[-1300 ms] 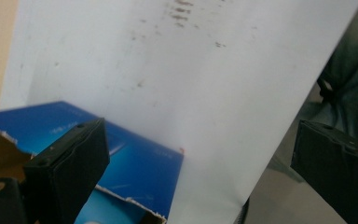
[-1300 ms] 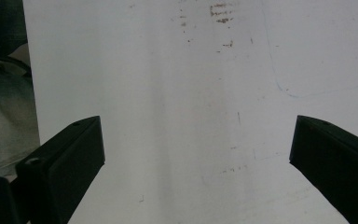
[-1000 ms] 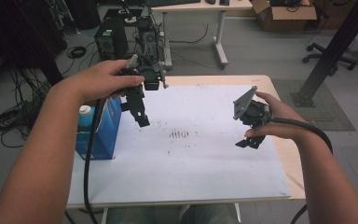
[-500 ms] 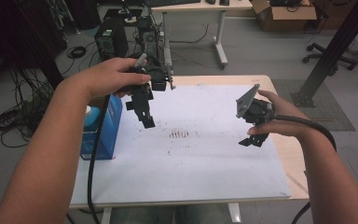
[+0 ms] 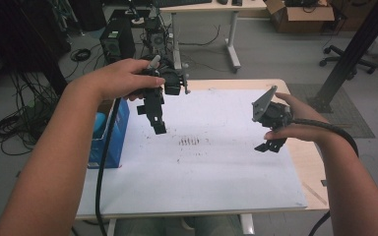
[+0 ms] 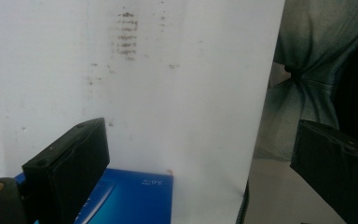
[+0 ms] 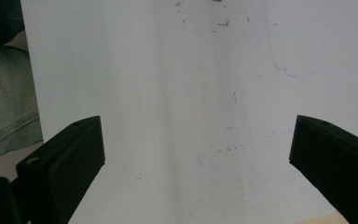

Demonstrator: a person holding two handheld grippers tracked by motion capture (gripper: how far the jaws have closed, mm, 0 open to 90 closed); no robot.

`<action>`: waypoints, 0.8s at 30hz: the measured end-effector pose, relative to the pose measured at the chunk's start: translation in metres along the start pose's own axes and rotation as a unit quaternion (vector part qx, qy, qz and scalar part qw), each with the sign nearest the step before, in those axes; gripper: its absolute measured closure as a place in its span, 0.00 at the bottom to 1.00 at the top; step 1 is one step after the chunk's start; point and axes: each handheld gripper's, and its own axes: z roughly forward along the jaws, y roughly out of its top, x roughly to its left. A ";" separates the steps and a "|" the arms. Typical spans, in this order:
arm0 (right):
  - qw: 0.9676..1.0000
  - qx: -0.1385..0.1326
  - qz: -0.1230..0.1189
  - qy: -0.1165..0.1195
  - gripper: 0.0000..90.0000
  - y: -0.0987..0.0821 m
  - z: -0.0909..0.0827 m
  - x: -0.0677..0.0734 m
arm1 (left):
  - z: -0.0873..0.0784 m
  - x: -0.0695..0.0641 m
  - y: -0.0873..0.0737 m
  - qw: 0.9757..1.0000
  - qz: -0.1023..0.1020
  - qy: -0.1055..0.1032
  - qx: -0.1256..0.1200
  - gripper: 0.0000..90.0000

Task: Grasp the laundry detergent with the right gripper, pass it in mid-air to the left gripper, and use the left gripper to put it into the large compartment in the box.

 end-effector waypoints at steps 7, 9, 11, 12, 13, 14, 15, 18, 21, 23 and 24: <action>1.000 0.001 0.000 0.000 0.04 -0.001 -0.001 -0.001 | 0.002 0.004 0.001 1.000 -0.003 0.000 0.001 0.05; 1.000 0.002 0.002 0.001 0.04 -0.001 -0.001 -0.001 | 0.003 0.005 0.001 1.000 -0.006 0.000 0.002 0.05; 1.000 0.000 0.000 0.001 0.04 -0.002 0.000 -0.001 | 0.003 0.005 0.002 1.000 -0.006 -0.001 0.000 0.05; 1.000 0.000 0.001 0.002 0.04 -0.001 0.001 0.000 | 0.003 0.005 0.002 1.000 -0.006 -0.002 0.001 0.05; 1.000 0.000 0.000 0.002 0.04 -0.001 0.001 0.000 | 0.003 0.005 0.002 1.000 -0.005 -0.002 0.001 0.05; 1.000 0.000 0.000 0.002 0.04 -0.001 0.001 0.000 | 0.004 0.005 0.002 1.000 -0.005 -0.002 0.000 0.05; 1.000 0.000 0.000 0.001 0.04 -0.001 0.001 0.000 | 0.004 0.004 0.002 1.000 -0.005 -0.001 0.000 0.05; 1.000 -0.001 -0.001 0.001 0.04 0.000 0.001 0.000 | 0.003 0.005 0.002 1.000 -0.010 0.001 0.002 0.05; 1.000 0.002 -0.002 -0.001 0.04 0.003 -0.001 0.001 | 0.003 0.006 0.001 1.000 -0.013 0.001 -0.001 0.05; 1.000 0.003 -0.005 -0.002 0.04 0.005 -0.003 0.003 | 0.003 0.005 0.000 1.000 -0.017 0.004 -0.003 0.05; 1.000 0.004 -0.006 -0.003 0.04 0.006 -0.004 0.003 | 0.003 0.005 0.000 1.000 -0.019 0.007 -0.004 0.05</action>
